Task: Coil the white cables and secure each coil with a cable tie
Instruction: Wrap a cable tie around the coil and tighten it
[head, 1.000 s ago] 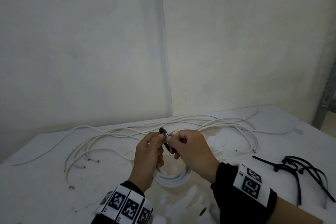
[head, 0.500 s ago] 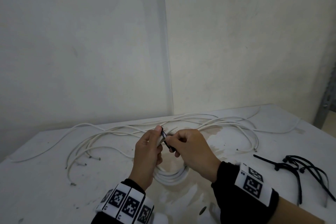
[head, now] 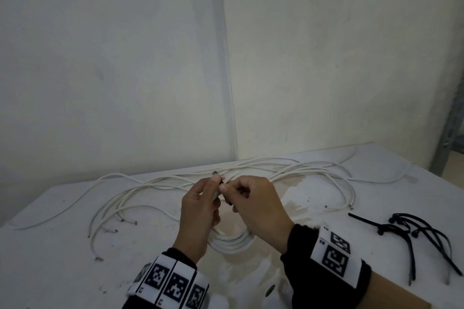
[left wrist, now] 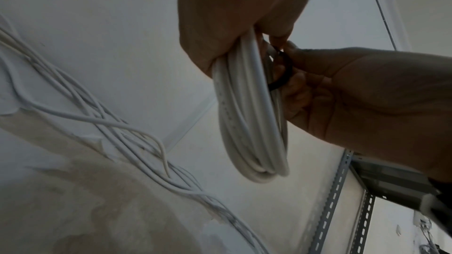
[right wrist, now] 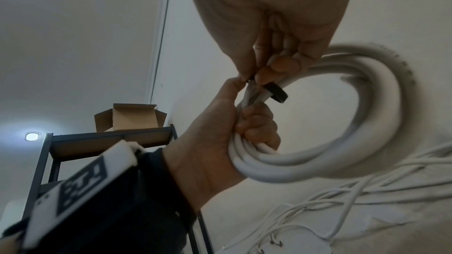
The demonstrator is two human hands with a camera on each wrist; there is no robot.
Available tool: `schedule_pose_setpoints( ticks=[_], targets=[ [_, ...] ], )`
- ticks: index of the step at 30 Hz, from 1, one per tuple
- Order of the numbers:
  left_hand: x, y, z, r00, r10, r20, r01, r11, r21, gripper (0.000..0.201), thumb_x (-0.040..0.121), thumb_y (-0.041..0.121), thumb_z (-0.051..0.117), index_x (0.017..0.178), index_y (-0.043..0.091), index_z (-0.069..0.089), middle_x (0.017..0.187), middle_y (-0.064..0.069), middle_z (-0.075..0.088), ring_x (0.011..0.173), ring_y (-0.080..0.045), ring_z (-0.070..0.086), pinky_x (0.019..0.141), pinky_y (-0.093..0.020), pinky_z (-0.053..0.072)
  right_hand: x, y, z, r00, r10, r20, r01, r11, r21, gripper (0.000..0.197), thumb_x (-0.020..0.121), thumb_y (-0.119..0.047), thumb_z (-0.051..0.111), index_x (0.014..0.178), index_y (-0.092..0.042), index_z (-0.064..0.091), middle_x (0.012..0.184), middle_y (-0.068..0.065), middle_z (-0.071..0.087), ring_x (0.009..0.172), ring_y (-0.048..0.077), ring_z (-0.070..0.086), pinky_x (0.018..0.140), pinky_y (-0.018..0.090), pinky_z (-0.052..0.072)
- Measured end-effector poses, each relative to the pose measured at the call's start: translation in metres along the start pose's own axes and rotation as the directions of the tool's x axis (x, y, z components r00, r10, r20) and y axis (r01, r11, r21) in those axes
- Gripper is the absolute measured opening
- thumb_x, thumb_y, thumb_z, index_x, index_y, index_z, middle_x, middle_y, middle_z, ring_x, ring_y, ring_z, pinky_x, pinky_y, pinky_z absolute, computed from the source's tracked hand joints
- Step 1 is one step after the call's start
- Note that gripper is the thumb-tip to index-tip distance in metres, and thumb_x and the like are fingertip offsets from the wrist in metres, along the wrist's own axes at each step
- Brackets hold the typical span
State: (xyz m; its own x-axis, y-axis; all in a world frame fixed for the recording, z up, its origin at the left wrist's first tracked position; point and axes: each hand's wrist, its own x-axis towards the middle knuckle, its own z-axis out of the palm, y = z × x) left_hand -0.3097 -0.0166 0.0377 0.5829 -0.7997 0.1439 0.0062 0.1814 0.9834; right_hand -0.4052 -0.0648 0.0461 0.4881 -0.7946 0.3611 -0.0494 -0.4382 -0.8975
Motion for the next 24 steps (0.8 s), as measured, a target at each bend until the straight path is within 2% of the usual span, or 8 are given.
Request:
schedule_pose_setpoints(
  ticks=[4,10,15,18,21,24],
  targets=[
    [0.0031,0.0055,-0.0049,1.000,-0.004,-0.029,0.003,1.000,-0.029,0.034,0.090,0.027,0.052,0.058,0.023,0.060,0.044,0.009,0.035,0.041,-0.006,0.030,0.040,-0.019,0.025,-0.0038,-0.0005,-0.0010,0.999,-0.044,0.018,0.044,0.999,-0.027,0.023,0.088,-0.020,0.060,0.065,-0.021,0.059,0.062,-0.005,0.060,0.058,0.009,0.053,0.057,0.016,0.040],
    [-0.0048,0.0063,0.0002,0.998,0.038,0.043,-0.041,0.997,0.059,0.025,0.092,0.022,0.050,0.071,0.013,0.061,0.041,0.011,0.041,0.039,-0.003,0.032,0.042,-0.020,0.026,-0.0025,0.0001,0.0034,0.997,-0.045,-0.068,0.047,0.998,0.033,0.031,0.088,-0.015,0.060,0.059,-0.022,0.056,0.056,-0.004,0.058,0.044,0.003,0.053,0.051,0.011,0.042],
    [0.0003,0.0090,-0.0069,1.000,0.022,-0.003,-0.022,0.999,0.028,0.025,0.091,0.023,0.050,0.073,0.015,0.065,0.042,0.010,0.036,0.039,-0.005,0.030,0.039,-0.018,0.026,-0.0028,-0.0047,-0.0001,0.998,-0.048,0.040,0.048,0.999,0.005,0.024,0.087,-0.015,0.061,0.065,-0.024,0.060,0.062,-0.009,0.060,0.050,0.001,0.056,0.054,0.010,0.041],
    [-0.0012,0.0105,-0.0057,0.999,0.030,0.016,-0.031,0.999,0.018,0.023,0.092,0.022,0.050,0.077,0.013,0.066,0.041,0.011,0.038,0.039,-0.004,0.030,0.039,-0.017,0.026,-0.0043,-0.0069,0.0027,0.998,-0.061,0.000,0.061,0.998,0.011,0.027,0.087,-0.013,0.061,0.063,-0.026,0.057,0.062,-0.009,0.060,0.050,0.000,0.057,0.053,0.009,0.041],
    [-0.0023,0.0116,-0.0033,0.998,0.045,0.038,-0.046,0.999,0.029,0.021,0.092,0.019,0.050,0.081,0.010,0.065,0.039,0.010,0.040,0.037,-0.003,0.033,0.038,-0.017,0.026,-0.0031,-0.0074,0.0045,0.998,-0.048,-0.050,0.052,0.995,0.080,0.027,0.087,-0.013,0.061,0.062,-0.023,0.058,0.061,-0.005,0.061,0.048,0.001,0.058,0.054,0.014,0.046],
    [-0.0019,0.0113,-0.0085,0.997,0.060,0.041,-0.062,0.997,0.051,0.021,0.092,0.017,0.050,0.078,0.010,0.065,0.038,0.010,0.040,0.037,-0.003,0.033,0.038,-0.017,0.026,-0.0038,-0.0090,0.0031,0.999,-0.046,0.004,0.046,0.996,0.077,0.023,0.086,-0.013,0.062,0.065,-0.020,0.062,0.064,-0.006,0.064,0.050,0.002,0.059,0.054,0.014,0.046]
  ],
)
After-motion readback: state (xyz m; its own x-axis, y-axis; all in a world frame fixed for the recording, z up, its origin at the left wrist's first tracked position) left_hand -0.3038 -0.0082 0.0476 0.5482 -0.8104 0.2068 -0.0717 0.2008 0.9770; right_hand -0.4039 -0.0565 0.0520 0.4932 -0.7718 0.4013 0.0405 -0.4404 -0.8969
